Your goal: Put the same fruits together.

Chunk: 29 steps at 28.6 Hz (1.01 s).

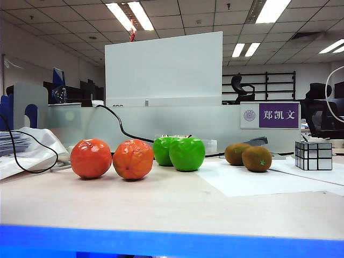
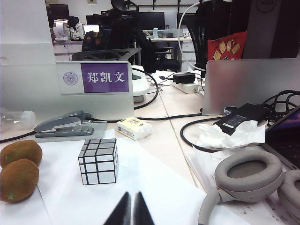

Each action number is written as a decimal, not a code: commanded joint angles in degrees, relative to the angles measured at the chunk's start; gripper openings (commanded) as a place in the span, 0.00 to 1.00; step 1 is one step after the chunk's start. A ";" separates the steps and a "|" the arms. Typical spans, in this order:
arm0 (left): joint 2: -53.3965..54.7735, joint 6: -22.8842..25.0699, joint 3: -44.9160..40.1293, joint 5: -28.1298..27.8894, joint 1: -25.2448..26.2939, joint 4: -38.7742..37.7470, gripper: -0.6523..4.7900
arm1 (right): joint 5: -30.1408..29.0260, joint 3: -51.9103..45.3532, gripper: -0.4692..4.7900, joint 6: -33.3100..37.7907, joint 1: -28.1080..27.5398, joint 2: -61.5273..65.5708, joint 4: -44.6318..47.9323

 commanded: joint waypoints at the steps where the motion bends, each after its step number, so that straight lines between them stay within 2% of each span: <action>1: -0.07 6.32 0.09 -0.31 0.11 1.88 0.11 | -0.13 0.26 0.13 0.52 0.02 0.02 -0.28; 5: -0.07 7.32 0.09 -2.38 0.11 -2.49 0.11 | -4.52 0.26 0.13 -0.44 0.04 0.04 -4.70; 9: -0.07 7.50 0.09 -7.87 0.11 -3.54 0.11 | -4.61 0.26 0.13 -0.76 0.07 0.09 -5.22; 19: -0.07 7.28 0.07 -7.78 0.11 -3.58 0.11 | -4.61 -0.90 0.13 -0.76 0.07 0.07 -6.40; 29: -0.07 5.97 0.07 -8.96 0.17 -3.52 0.11 | -4.81 -0.92 0.13 -0.68 0.07 0.09 -3.04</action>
